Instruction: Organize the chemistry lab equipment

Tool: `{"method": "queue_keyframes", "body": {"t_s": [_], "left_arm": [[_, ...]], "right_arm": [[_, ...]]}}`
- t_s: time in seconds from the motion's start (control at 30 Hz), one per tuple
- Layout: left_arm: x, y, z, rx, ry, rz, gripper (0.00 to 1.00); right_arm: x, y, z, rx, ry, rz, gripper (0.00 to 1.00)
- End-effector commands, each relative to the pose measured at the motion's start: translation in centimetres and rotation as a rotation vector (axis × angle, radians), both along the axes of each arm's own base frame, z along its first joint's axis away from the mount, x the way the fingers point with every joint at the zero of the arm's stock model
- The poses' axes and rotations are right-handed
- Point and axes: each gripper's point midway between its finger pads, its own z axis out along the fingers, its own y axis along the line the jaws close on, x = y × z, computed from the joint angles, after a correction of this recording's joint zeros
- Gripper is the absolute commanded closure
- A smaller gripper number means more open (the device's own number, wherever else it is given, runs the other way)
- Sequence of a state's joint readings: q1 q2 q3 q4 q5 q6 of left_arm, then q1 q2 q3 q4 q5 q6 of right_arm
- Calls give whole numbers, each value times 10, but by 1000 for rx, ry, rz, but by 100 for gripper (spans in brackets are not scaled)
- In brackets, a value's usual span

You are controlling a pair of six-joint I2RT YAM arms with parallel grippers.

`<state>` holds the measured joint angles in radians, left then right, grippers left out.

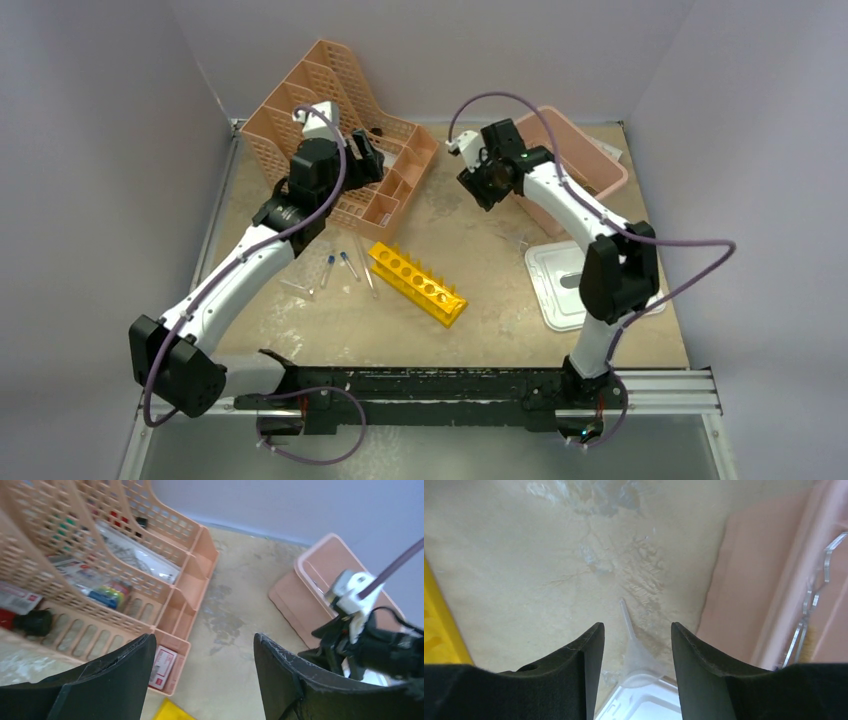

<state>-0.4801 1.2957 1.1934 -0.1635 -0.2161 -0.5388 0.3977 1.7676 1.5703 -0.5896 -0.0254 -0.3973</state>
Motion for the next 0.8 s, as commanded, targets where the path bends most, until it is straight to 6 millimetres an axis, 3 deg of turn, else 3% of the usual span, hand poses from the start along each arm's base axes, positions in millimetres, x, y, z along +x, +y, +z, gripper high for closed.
{"method": "queue_keyframes", "body": {"t_s": [0.0,0.27,0.43,0.57,0.77], "left_arm": [[-5,37,16,27,-57,165,29],[-9,43,14,40,-56,185,29],[-8,44,13,46,-56,189,29],[-7,43,11,51,-52,188,28],[-7,43,9,56,-47,187,28]], "right_arm": [[-3,-22,-50,-207,91,2,47],[-8,-34,-89,-317,202,26,47],[-17,-40,-111,-362,267,45,55],[-21,-42,-122,-380,310,54,63],[-29,-39,-129,-365,353,72,61]]}}
